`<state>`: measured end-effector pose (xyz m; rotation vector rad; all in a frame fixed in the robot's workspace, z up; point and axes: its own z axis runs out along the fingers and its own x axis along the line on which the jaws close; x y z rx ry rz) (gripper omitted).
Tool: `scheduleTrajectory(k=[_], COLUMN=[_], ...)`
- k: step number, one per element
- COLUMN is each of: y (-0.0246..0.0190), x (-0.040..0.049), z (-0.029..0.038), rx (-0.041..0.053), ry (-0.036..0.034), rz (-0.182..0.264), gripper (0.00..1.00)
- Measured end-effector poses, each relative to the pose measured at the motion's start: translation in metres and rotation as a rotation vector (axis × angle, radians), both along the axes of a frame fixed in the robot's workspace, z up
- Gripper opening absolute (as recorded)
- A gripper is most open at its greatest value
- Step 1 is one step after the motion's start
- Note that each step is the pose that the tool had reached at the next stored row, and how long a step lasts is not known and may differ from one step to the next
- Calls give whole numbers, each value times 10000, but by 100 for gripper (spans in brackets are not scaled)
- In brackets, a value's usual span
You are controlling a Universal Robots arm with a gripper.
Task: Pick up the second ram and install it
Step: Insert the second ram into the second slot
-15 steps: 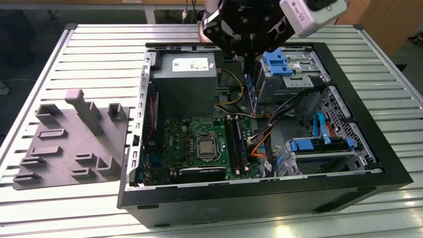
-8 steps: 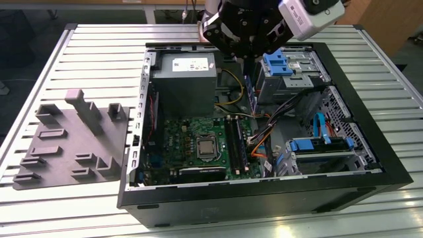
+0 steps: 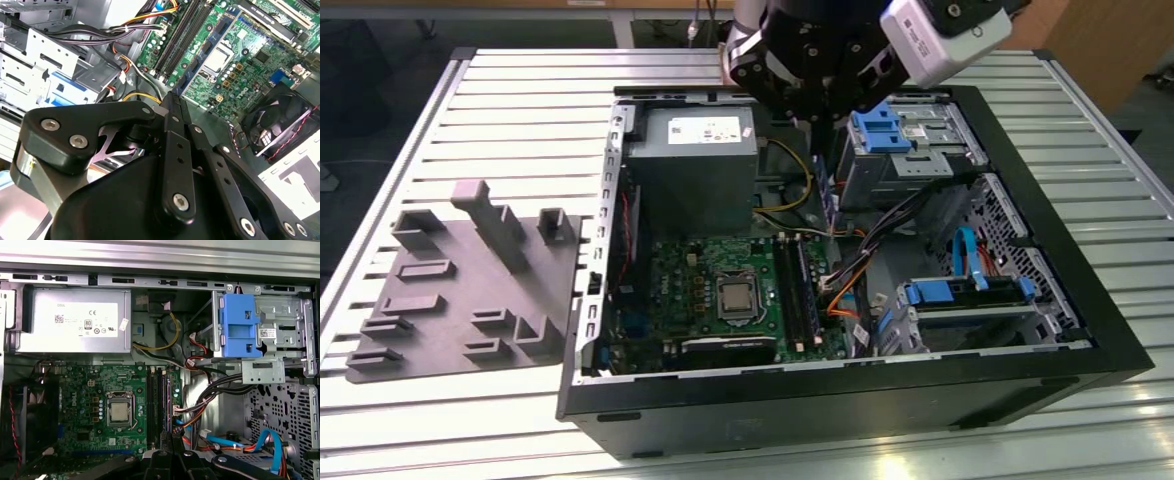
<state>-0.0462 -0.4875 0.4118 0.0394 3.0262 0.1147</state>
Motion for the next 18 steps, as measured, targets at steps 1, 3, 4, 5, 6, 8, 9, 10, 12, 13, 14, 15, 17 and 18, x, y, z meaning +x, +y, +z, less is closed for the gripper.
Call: scheduleTrajectory(k=[1, 3, 4, 5, 6, 8, 9, 10, 12, 13, 14, 15, 17, 18], y=[0, 0, 0, 0, 0, 0, 0, 0, 0, 0, 0, 0, 0, 0], x=[0, 0, 0, 0, 0, 0, 0, 0, 0, 0, 0, 0, 0, 0], z=[-4, -13, -18, -22, -26, -36, -39, -43, -50, -53, -56, -60, -66, -70], rx=[0, 0, 0, 0, 0, 0, 0, 0, 0, 0, 0, 0, 0, 0], ry=[0, 0, 0, 0, 0, 0, 0, 0, 0, 0, 0, 0, 0, 0], rz=[0, 0, 0, 0, 0, 0, 0, 0, 0, 0, 0, 0, 0, 0], gripper=[12, 12, 12, 12, 12, 12, 12, 12, 12, 12, 12, 12, 12, 12])
